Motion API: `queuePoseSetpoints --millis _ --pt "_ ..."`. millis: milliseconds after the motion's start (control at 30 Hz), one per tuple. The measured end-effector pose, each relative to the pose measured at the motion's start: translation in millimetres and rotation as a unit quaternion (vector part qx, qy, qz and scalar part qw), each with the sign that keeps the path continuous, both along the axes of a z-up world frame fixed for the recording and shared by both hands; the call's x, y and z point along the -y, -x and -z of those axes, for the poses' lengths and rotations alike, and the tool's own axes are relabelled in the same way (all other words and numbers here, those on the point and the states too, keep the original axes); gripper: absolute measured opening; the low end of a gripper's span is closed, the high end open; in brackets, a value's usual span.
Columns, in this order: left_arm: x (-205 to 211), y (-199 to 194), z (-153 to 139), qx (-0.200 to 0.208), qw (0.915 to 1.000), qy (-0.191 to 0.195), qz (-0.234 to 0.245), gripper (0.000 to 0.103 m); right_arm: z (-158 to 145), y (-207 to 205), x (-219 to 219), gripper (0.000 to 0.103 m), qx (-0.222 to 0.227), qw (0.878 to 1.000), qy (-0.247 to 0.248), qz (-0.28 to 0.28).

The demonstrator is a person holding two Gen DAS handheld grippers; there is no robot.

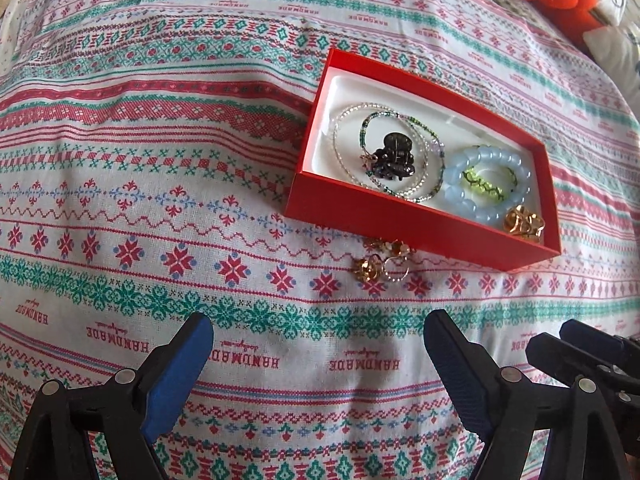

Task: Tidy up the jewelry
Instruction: 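Grasp one gold earring with the left gripper while the right grasps the other earring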

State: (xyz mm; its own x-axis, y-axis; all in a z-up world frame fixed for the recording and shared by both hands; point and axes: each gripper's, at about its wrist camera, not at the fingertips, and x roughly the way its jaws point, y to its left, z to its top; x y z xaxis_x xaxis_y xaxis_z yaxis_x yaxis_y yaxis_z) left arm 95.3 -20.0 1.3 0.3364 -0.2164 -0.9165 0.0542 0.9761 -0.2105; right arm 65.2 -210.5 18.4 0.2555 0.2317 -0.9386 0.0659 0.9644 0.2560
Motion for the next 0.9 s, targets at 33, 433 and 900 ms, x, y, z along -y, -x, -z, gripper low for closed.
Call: queuePoseSetpoints --millis 33,433,900 --pt "0.8 -0.2 1.5 -0.001 1.0 0.0 0.0 0.089 0.8 0.0 0.3 0.066 -0.001 1.0 0.002 0.001" --pt "13.4 -16.9 15.1 -0.002 0.9993 0.037 0.001 0.044 5.4 -1.2 4.4 0.066 -0.006 1.0 -0.001 0.01" --pt "40.6 -37.1 34.4 -0.005 0.9994 0.033 -0.006 0.007 8.9 -2.7 8.4 0.066 -0.01 1.0 -0.003 0.015"
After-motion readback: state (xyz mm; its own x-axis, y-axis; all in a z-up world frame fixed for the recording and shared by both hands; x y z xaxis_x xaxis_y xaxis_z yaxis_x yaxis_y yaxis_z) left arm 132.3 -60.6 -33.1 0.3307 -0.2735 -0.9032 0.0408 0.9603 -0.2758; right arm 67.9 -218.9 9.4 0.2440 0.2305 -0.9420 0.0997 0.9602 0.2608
